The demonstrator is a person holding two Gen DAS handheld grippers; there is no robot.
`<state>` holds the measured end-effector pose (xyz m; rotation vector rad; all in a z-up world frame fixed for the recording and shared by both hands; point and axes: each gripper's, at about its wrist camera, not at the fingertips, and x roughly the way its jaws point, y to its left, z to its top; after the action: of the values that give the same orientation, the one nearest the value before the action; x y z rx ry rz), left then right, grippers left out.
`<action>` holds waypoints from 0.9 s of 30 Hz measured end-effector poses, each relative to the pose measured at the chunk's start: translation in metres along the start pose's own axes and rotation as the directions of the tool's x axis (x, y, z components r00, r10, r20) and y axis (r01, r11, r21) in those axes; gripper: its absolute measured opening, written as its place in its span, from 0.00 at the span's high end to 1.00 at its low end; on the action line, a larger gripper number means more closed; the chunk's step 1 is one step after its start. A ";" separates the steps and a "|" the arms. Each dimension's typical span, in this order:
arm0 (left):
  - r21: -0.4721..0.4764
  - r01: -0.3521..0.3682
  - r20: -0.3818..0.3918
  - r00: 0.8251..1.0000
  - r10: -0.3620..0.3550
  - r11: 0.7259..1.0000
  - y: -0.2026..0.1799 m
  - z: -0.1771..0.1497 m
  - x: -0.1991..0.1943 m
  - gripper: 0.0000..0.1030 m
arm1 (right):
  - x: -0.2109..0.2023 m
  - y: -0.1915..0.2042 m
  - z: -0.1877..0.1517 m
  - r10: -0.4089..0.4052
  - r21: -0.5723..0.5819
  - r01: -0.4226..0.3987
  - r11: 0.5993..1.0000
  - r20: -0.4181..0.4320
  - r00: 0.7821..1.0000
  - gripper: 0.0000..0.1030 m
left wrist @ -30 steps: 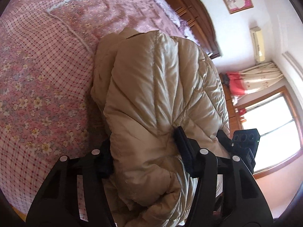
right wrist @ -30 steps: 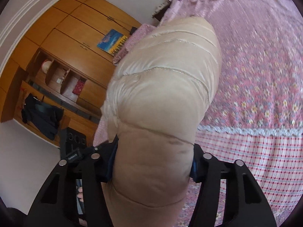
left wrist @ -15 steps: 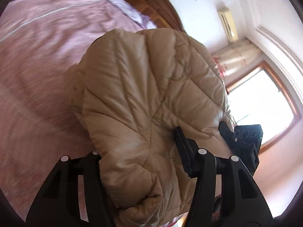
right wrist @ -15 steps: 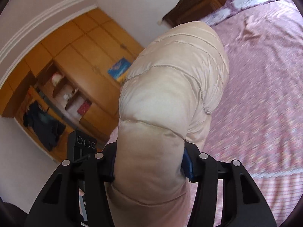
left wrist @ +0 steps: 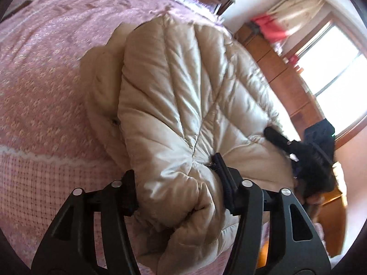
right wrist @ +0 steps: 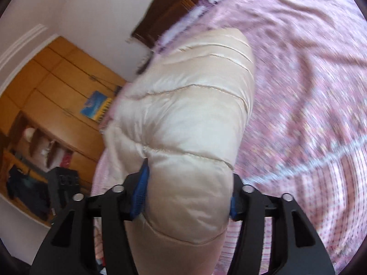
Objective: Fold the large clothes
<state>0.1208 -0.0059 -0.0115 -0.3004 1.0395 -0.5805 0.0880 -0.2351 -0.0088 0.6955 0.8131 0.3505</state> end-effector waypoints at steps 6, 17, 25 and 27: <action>0.010 -0.084 0.012 0.996 0.084 0.996 0.015 -0.012 -0.014 0.42 | -0.015 0.024 -0.007 -0.108 -0.124 0.113 0.986 0.045 0.993 0.32; 0.005 -0.226 0.058 0.973 0.225 0.974 0.034 -0.017 -0.038 0.42 | 0.021 0.051 -0.003 -0.244 -0.341 0.272 0.900 0.123 0.962 0.49; 0.054 -0.240 0.238 0.946 0.221 0.969 0.019 0.033 -0.064 0.45 | 0.012 0.061 -0.010 -0.288 -0.304 0.320 0.897 0.146 0.946 0.49; 0.064 -0.250 0.258 0.939 0.226 0.966 0.018 0.047 -0.059 0.47 | 0.001 0.065 -0.013 -0.296 -0.300 0.338 0.892 0.177 0.939 0.49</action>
<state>0.1454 0.0414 0.0453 -0.1545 0.7881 -0.3610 0.0771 -0.1814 0.0286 0.2623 0.7109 0.1348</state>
